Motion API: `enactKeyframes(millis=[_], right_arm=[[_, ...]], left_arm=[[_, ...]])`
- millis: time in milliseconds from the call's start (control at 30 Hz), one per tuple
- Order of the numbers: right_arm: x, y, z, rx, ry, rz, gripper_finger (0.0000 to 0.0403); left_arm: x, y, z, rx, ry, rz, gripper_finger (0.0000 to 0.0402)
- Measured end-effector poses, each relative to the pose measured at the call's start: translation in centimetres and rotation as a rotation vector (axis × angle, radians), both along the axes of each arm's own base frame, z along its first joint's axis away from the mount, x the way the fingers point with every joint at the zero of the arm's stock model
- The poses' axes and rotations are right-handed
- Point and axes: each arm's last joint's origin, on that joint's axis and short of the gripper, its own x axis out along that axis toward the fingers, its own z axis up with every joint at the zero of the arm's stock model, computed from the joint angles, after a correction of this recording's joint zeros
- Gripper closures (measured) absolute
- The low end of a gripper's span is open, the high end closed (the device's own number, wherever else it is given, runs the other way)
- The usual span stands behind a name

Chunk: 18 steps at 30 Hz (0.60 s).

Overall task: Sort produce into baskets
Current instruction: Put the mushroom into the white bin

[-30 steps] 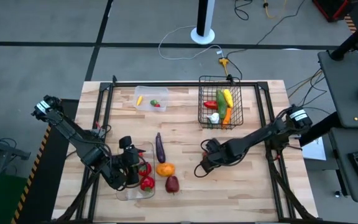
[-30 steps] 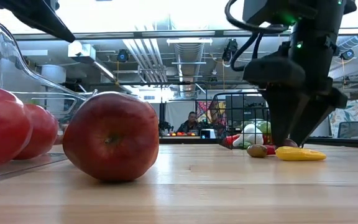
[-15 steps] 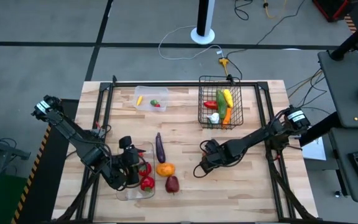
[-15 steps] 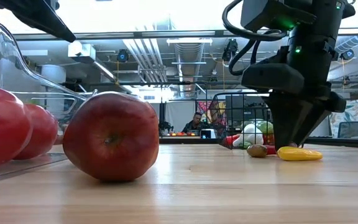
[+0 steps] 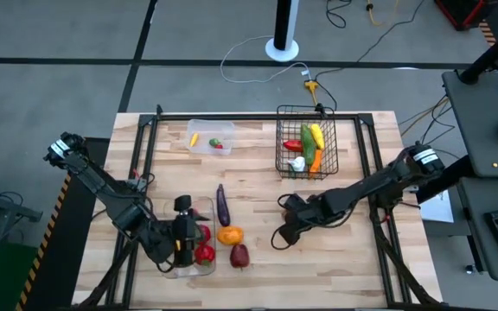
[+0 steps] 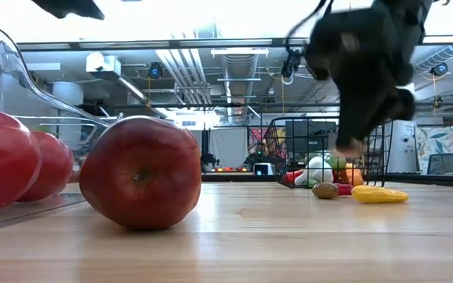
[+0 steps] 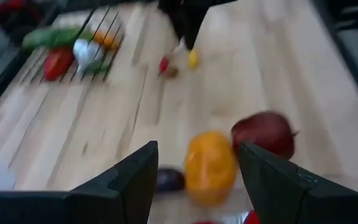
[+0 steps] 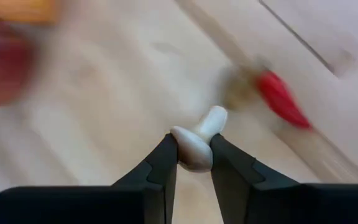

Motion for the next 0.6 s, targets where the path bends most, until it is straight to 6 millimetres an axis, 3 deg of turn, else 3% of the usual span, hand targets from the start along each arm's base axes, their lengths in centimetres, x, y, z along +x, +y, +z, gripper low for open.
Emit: enactKeyframes(millis=[367, 467, 600], right_arm=[[4.9, 3.4, 3.8, -0.280, -0.754, 0.538, 0.0334], [5.8, 3.8, 4.3, -0.349, -0.901, 0.618, 0.0334], [6.3, 4.1, 4.1, -0.401, -0.966, 0.673, 0.0333]], left_arm=[[1.3, -0.9, -0.4, 0.011, -0.208, -0.202, 0.0196], [1.5, -0.8, -0.9, 0.008, -0.270, -0.231, 0.0196], [1.7, -0.5, -1.2, 0.027, -0.334, -0.239, 0.0196]])
